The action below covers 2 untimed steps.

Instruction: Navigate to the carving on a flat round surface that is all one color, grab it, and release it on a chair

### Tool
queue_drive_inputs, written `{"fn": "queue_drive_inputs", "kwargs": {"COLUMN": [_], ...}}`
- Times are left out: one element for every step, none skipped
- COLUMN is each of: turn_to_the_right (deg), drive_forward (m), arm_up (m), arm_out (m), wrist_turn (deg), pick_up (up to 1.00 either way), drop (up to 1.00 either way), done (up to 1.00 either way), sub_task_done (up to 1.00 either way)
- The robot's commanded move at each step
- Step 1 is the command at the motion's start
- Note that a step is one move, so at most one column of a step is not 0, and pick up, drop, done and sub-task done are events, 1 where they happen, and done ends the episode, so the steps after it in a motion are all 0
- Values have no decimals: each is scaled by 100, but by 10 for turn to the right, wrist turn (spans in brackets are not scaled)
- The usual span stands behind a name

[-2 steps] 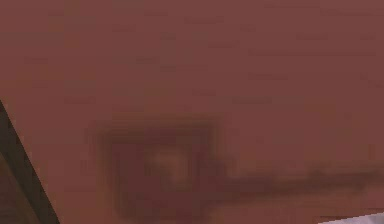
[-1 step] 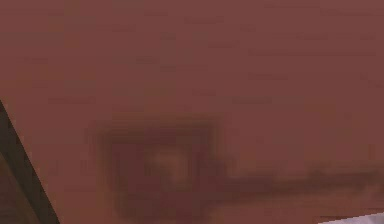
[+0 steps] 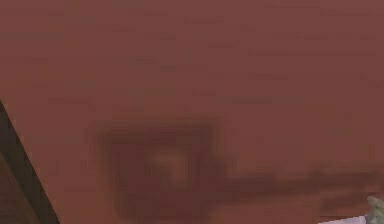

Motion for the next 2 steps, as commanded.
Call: {"fn": "queue_drive_inputs", "kwargs": {"turn_to_the_right": [0, -450], "drive_forward": [0, 0], "arm_up": [0, 0], "arm_out": [-36, 0], "wrist_turn": [0, 0], "pick_up": [0, 0], "drop": [0, 0], "done": [0, 0], "sub_task_done": [0, 0]}}
